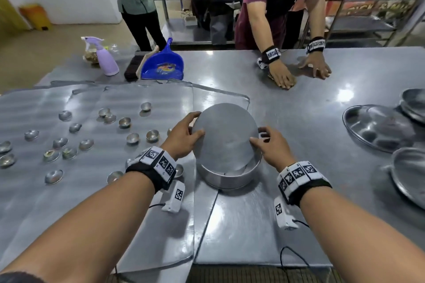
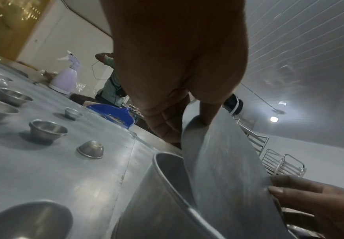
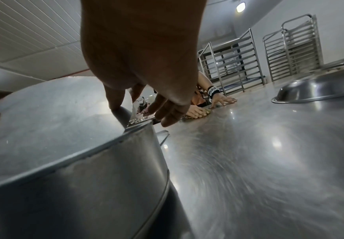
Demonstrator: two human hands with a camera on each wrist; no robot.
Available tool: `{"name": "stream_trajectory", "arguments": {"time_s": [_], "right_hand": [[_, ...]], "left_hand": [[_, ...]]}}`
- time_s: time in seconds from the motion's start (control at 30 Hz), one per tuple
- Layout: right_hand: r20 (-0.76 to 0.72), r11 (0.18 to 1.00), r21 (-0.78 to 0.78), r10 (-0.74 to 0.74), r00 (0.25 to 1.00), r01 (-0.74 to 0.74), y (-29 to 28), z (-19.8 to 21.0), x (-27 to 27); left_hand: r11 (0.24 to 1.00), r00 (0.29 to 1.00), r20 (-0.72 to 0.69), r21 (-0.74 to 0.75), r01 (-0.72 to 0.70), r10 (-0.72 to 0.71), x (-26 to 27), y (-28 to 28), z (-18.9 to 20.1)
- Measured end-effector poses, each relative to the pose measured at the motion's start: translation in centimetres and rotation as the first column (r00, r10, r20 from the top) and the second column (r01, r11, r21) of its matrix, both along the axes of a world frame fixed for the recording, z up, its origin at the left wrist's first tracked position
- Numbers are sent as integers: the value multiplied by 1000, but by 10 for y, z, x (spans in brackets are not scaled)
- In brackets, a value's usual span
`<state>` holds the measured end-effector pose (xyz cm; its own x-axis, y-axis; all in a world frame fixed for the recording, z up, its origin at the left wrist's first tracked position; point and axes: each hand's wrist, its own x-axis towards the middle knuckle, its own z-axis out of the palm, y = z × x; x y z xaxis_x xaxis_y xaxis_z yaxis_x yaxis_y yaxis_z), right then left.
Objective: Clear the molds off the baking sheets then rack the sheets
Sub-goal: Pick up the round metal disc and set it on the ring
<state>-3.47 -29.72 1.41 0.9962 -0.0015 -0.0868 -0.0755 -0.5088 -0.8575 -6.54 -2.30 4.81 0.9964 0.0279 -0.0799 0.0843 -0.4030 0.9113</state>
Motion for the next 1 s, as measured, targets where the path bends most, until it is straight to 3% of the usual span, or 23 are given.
{"name": "stream_trajectory", "arguments": {"time_s": [0.3, 0.57, 0.63, 0.73, 0.83, 0.9, 1.0], "right_hand": [[-155, 996, 37, -69, 985, 76, -5, -31, 3], [-207, 996, -11, -91, 974, 91, -2, -44, 3], [-223, 994, -2, -110, 969, 112, 1, -43, 1], [-257, 993, 8, -109, 960, 115, 5, -39, 1], [-281, 995, 31, -81, 956, 93, 3, -36, 6], [-297, 996, 64, -46, 954, 68, -1, -35, 11], [-293, 994, 105, 13, 956, 19, -4, -29, 16]], "left_hand": [[996, 990, -117, 32, 87, -82, 19, -6, -15], [935, 945, -192, 189, 299, -263, 41, -4, -20], [894, 942, -162, 302, 332, -295, 44, -6, -23], [762, 959, -98, 588, 272, -267, 45, -7, -29], [643, 977, -62, 744, 181, -203, 41, -10, -39], [653, 987, -28, 747, 128, -161, 38, -7, -45], [759, 998, -5, 649, 53, -66, 28, -1, -53]]}}
